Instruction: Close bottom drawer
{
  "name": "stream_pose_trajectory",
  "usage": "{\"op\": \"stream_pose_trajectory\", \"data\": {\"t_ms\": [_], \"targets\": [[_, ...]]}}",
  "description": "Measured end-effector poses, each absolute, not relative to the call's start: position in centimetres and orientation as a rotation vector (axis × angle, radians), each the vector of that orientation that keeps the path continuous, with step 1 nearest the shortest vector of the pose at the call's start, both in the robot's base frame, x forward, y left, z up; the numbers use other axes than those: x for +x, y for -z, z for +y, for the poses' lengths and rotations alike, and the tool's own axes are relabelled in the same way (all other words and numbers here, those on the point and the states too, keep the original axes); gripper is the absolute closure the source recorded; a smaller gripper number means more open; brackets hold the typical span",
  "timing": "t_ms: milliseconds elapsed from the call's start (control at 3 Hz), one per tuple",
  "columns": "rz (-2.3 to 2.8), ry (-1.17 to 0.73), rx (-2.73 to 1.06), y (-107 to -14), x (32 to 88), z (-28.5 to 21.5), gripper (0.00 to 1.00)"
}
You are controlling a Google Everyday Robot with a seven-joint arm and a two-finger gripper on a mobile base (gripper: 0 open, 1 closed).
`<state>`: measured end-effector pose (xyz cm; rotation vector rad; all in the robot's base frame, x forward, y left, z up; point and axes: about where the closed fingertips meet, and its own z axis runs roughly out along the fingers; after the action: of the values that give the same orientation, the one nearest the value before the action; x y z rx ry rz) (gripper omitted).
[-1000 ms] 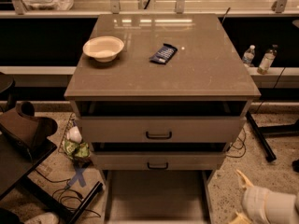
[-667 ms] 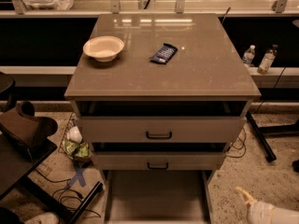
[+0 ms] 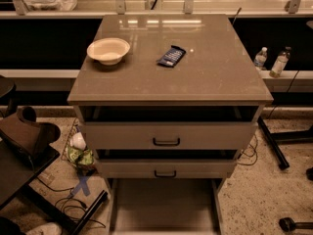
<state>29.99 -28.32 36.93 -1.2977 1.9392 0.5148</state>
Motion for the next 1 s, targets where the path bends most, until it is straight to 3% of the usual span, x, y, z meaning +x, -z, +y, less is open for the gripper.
{"op": "stream_pose_trajectory", "data": {"t_ms": [333,1000], "targets": [[1.974,-0.417,-1.339,-36.2,27.4,-27.5,1.0],[1.966,-0.423,-1.352,-33.1,25.9,-26.4,1.0]]}}
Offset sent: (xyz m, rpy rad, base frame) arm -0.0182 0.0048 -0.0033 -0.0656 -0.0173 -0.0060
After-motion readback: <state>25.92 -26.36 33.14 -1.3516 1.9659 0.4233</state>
